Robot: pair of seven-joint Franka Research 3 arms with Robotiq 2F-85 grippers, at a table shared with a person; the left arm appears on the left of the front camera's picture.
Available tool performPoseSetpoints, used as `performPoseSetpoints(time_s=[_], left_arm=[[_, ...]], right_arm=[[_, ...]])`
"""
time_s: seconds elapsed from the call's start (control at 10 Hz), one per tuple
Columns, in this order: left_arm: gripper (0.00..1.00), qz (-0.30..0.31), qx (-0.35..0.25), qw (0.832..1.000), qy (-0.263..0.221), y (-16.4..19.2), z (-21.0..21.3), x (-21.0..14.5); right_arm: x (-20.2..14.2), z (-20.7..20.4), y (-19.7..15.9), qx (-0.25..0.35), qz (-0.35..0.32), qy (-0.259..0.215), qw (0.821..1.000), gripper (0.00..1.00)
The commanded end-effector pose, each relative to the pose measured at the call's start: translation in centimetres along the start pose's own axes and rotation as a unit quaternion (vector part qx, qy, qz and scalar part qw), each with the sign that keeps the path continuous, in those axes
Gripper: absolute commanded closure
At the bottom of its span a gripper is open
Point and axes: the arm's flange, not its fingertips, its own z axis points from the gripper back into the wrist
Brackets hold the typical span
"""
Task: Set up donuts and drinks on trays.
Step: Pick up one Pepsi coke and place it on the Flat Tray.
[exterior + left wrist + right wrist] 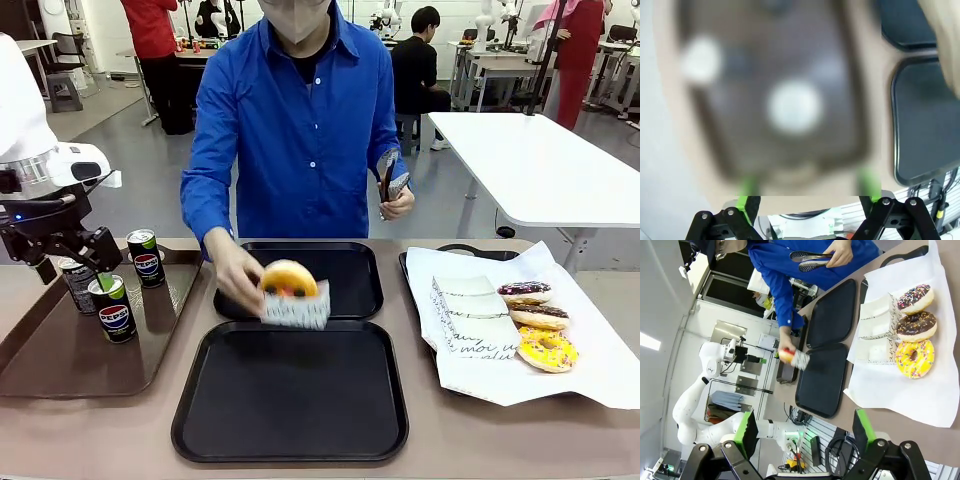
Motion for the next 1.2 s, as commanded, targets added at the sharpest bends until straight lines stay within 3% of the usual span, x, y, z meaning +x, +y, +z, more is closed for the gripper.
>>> performPoseSetpoints(time_s=[0.0, 0.2, 1.1], left_arm=[[0.00, 0.033, 0.007, 0.999, -0.030, -0.6, -0.5, 0.9], [0.00, 0.055, 0.002, 0.997, -0.046, -0.5, -2.1, 2.1], [0.00, 0.099, 0.014, 0.995, -0.017, 0.9, -7.4, 5.8]], right_arm=[[0.2, 0.0, 0.1, 0.012, 0.007, -0.008, 1.000, 0.00], [0.2, 0.0, 0.1, 0.012, 0.007, -0.008, 1.000, 0.00], [0.2, 0.0, 0.1, 0.012, 0.007, -0.008, 1.000, 0.00]])
